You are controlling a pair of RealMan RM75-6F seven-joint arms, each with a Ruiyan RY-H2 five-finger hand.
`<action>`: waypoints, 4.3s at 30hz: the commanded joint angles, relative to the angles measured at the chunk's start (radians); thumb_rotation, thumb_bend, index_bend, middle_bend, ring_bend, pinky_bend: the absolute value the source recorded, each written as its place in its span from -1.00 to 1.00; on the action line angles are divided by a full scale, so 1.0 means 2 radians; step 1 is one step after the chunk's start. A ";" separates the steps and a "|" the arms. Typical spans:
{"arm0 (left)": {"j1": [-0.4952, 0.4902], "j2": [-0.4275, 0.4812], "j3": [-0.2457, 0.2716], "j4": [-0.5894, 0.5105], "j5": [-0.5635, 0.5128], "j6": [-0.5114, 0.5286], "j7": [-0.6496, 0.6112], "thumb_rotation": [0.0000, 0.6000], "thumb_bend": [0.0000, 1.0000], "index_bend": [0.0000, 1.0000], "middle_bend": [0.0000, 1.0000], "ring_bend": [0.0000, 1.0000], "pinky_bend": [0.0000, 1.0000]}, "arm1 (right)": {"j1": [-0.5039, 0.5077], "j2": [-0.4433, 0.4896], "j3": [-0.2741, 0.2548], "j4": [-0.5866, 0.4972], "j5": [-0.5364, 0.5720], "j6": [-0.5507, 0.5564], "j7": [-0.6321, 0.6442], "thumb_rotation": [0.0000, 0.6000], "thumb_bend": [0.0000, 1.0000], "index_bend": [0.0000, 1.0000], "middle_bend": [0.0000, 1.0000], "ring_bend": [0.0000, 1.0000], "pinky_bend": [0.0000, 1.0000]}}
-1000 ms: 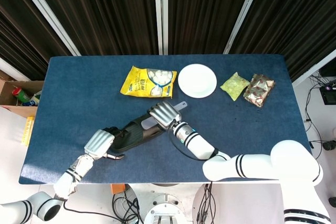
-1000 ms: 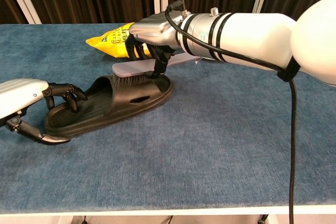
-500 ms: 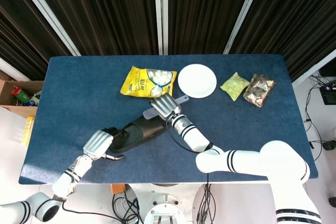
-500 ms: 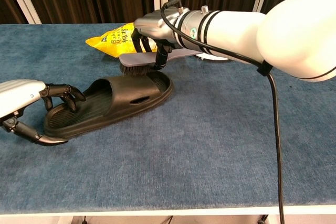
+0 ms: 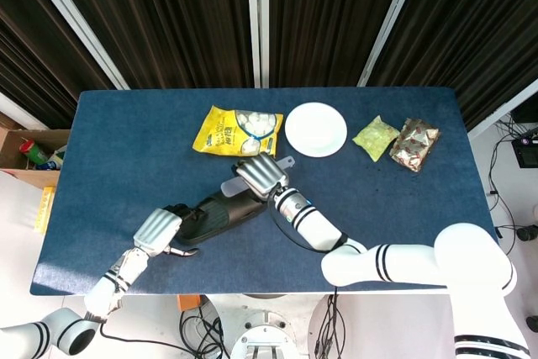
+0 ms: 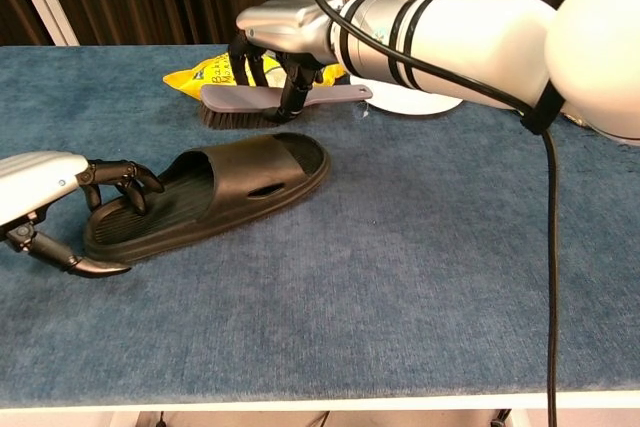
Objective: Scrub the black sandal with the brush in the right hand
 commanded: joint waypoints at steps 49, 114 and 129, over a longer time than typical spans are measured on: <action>0.000 0.014 -0.002 -0.028 0.018 0.022 -0.012 0.33 -0.68 -0.53 -0.28 -0.38 -0.15 | -0.083 0.105 -0.061 -0.126 -0.070 0.129 -0.033 1.00 0.00 1.00 0.53 0.32 0.31; 0.061 0.056 -0.051 -0.058 0.000 0.138 0.031 0.25 -0.72 -0.52 -0.48 -0.52 -0.29 | -0.295 0.128 -0.122 -0.095 -0.224 0.149 0.006 1.00 -0.59 -0.68 -0.64 -0.89 -0.79; 0.095 0.066 -0.050 -0.069 -0.005 0.183 0.065 0.25 -0.72 -0.52 -0.48 -0.52 -0.33 | -0.516 0.187 -0.145 -0.079 -0.293 0.421 0.219 1.00 -0.69 -1.00 -1.00 -1.00 -1.00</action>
